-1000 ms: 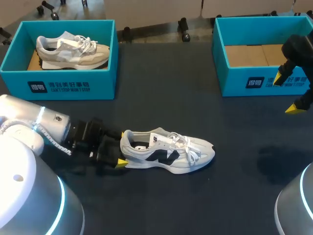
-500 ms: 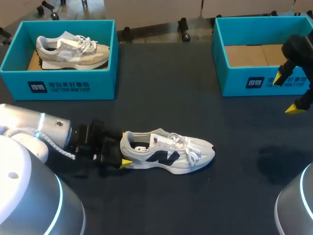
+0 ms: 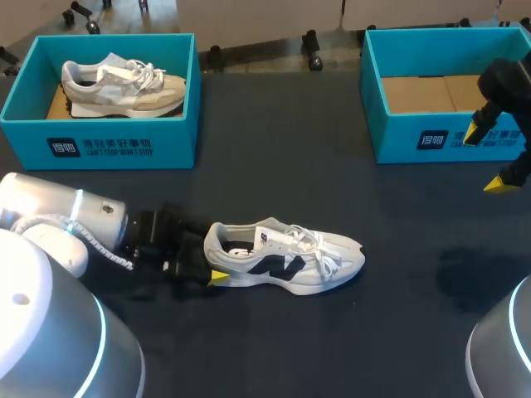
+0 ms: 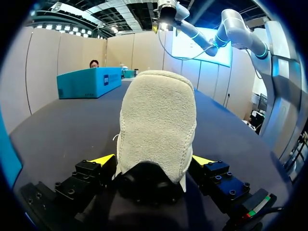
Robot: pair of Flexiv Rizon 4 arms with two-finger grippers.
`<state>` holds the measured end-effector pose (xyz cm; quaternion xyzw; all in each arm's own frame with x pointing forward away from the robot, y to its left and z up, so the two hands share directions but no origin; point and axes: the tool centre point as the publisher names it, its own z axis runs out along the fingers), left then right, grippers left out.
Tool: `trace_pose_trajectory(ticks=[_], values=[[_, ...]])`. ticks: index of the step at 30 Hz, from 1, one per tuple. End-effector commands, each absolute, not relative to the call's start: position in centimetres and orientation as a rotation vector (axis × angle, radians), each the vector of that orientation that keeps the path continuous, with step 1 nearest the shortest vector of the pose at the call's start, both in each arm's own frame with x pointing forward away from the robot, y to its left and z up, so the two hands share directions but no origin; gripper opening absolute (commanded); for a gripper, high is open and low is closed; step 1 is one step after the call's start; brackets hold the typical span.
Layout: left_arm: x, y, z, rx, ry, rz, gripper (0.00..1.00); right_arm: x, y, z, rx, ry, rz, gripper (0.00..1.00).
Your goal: Take the shoe out of the shoebox, open the shoe tongue, remove and reinsert the insole, then place the shoe into the shoebox
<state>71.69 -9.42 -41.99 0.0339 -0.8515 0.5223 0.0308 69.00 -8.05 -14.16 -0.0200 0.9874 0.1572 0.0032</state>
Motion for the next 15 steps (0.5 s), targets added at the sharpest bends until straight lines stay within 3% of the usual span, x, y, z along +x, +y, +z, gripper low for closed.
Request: trace_pose_trajectory(ticks=[1,5,6,8,11,15], values=[[72.0,-10.1,-42.4,0.101,-2.633,1.594,1.00,69.1,-8.0,-14.2,-0.063,3.098,0.490,1.00],[72.3,-10.2,-42.5,0.082,-2.643,1.587,1.00,69.1,-8.0,-14.2,-0.063,3.098,0.490,1.00],[72.4,-10.3,-42.5,0.077,-2.645,1.584,0.95,69.1,-8.0,-14.2,-0.063,3.098,0.490,1.00],[72.6,-10.2,-42.5,0.073,-2.646,1.584,0.44,69.1,-8.0,-14.2,-0.063,3.098,0.490,1.00],[72.8,-10.1,-42.5,0.064,-2.652,1.580,0.00,69.1,-8.0,-14.2,-0.063,3.098,0.490,1.00],[73.1,-10.1,-42.5,0.042,-2.661,1.562,0.00,69.1,-8.0,-14.2,-0.063,3.098,0.490,1.00]])
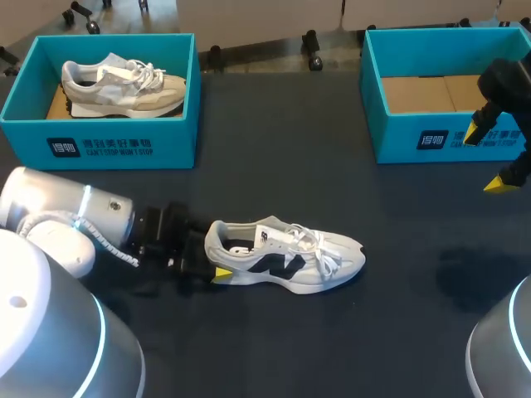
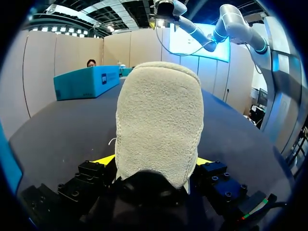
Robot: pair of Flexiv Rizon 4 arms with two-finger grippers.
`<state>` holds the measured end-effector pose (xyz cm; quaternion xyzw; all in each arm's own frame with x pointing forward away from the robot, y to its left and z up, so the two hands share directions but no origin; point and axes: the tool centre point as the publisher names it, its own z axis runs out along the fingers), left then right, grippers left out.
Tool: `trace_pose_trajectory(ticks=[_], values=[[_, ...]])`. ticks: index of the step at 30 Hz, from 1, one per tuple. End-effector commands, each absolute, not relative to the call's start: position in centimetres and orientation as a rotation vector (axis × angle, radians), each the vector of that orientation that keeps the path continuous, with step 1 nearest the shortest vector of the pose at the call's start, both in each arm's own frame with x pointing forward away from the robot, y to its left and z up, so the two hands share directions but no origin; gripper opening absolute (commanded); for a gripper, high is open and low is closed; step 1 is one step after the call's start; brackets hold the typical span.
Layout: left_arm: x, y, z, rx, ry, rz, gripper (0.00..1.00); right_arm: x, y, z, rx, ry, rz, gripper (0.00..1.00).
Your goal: Take the shoe out of the shoebox, open the shoe tongue, remove and reinsert the insole, then place the shoe into the shoebox
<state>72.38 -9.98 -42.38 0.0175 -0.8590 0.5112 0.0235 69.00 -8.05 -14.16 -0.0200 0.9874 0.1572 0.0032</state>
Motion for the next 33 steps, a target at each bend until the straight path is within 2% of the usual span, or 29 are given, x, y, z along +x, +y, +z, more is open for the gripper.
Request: trace_pose_trajectory(ticks=[1,28,33], values=[[73.1,-10.1,-42.5,0.040,-2.662,1.561,0.00,69.1,-8.0,-14.2,-0.063,3.098,0.490,1.00],[73.2,-9.9,-42.5,0.036,-2.664,1.544,0.00,69.1,-8.0,-14.2,-0.063,3.098,0.490,1.00],[73.2,-9.9,-42.5,0.036,-2.664,1.544,0.00,72.3,-6.8,-14.6,0.050,3.073,0.542,1.00]])
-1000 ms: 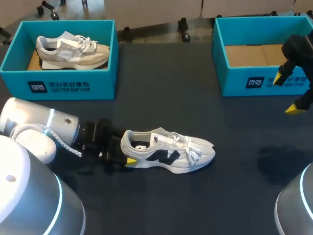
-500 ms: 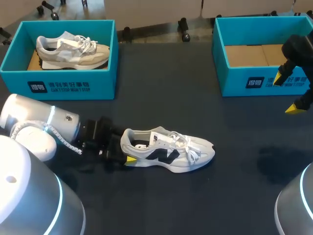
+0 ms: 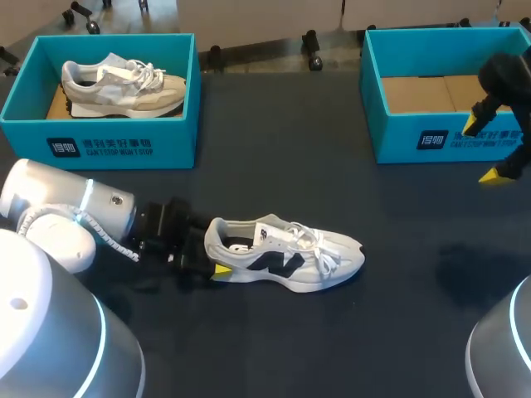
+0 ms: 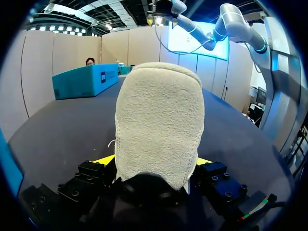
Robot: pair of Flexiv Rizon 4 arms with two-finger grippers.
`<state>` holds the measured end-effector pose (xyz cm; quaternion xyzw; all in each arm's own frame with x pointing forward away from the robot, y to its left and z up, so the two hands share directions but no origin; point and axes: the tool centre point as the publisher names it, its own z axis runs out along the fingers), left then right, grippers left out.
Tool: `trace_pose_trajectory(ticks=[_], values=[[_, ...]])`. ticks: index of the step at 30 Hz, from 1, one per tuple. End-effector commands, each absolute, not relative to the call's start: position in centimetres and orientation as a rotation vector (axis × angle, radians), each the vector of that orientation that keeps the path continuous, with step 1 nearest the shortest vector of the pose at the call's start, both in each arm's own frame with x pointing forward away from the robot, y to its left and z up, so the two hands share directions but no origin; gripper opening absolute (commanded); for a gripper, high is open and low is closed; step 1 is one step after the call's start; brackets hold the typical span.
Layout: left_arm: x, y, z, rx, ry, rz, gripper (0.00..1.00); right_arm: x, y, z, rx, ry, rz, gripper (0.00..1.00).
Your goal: Take the shoe out of the shoebox, open the shoe tongue, remove and reinsert the insole, then place the shoe into the shoebox
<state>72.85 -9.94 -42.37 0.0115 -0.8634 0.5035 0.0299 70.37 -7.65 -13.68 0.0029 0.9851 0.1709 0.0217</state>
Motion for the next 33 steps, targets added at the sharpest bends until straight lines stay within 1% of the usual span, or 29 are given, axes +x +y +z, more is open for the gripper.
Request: trace_pose_trajectory(ticks=[1,5,11,16,23,33], values=[[73.2,-9.9,-42.5,0.036,-2.664,1.544,0.00,72.9,-6.4,-14.8,0.063,3.077,0.551,1.00],[73.2,-9.9,-42.5,0.036,-2.664,1.544,0.00,75.2,-5.0,-15.2,0.175,3.094,0.552,1.00],[73.2,-9.9,-42.5,0.036,-2.664,1.544,0.00,76.9,-3.6,-15.4,0.434,3.089,0.528,1.00],[73.2,-9.9,-42.5,0.036,-2.664,1.544,0.00,76.7,-2.6,-16.3,0.840,2.936,0.545,1.00],[73.2,-9.9,-42.5,0.036,-2.664,1.544,0.00,75.8,-0.8,-17.0,1.234,2.746,0.521,1.00],[73.2,-9.9,-42.5,0.036,-2.664,1.544,0.00,75.8,-0.6,-17.0,1.230,2.732,0.540,1.00]])
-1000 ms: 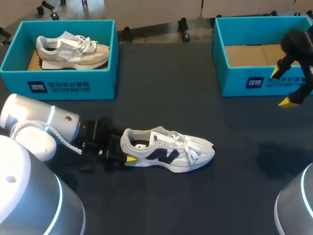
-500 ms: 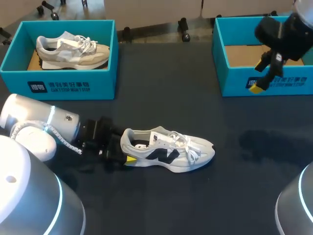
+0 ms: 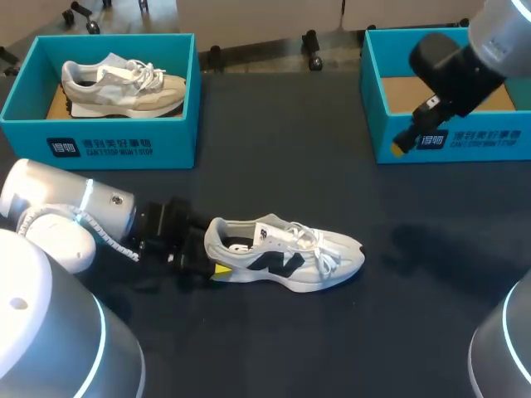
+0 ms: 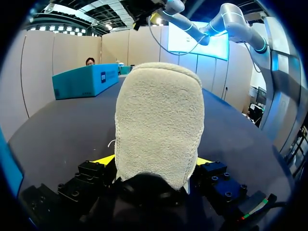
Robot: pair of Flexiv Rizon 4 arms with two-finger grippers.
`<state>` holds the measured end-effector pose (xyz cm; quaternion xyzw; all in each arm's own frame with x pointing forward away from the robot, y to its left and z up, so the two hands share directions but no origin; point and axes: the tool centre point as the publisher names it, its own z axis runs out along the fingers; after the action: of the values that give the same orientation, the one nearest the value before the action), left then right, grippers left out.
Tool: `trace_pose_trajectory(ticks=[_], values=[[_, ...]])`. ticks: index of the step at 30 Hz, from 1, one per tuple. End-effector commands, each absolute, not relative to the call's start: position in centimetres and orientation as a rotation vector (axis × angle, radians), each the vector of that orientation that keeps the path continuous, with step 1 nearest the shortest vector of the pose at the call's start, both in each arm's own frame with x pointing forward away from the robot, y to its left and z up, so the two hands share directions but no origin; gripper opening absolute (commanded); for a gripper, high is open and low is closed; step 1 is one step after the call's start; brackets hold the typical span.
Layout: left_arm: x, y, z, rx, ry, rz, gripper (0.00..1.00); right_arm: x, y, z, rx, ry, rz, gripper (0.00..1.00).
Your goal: Take the shoe out of the shoebox, open the shoe tongue, remove and reinsert the insole, then place the shoe into the shoebox
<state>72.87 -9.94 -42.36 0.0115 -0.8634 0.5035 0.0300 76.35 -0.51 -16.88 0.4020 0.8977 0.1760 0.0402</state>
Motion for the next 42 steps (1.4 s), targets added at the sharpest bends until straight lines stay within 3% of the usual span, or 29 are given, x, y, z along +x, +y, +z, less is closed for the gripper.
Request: trace_pose_trajectory(ticks=[1,6,13,24,42], values=[[73.2,-9.9,-42.5,0.036,-2.664,1.544,0.00,75.8,-0.6,-17.0,1.230,2.732,0.540,1.00],[73.2,-9.9,-42.5,0.036,-2.664,1.544,0.00,75.8,-0.6,-17.0,1.230,2.732,0.540,1.00],[73.2,-9.9,-42.5,0.036,-2.664,1.544,0.00,78.6,0.8,-17.8,1.690,2.490,0.433,1.00],[73.2,-9.9,-42.5,0.036,-2.664,1.544,0.00,79.7,3.7,-17.8,1.985,2.212,0.365,1.00],[73.2,-9.9,-42.5,0.036,-2.664,1.544,0.00,79.4,10.8,-20.9,2.104,2.195,0.232,1.00]])
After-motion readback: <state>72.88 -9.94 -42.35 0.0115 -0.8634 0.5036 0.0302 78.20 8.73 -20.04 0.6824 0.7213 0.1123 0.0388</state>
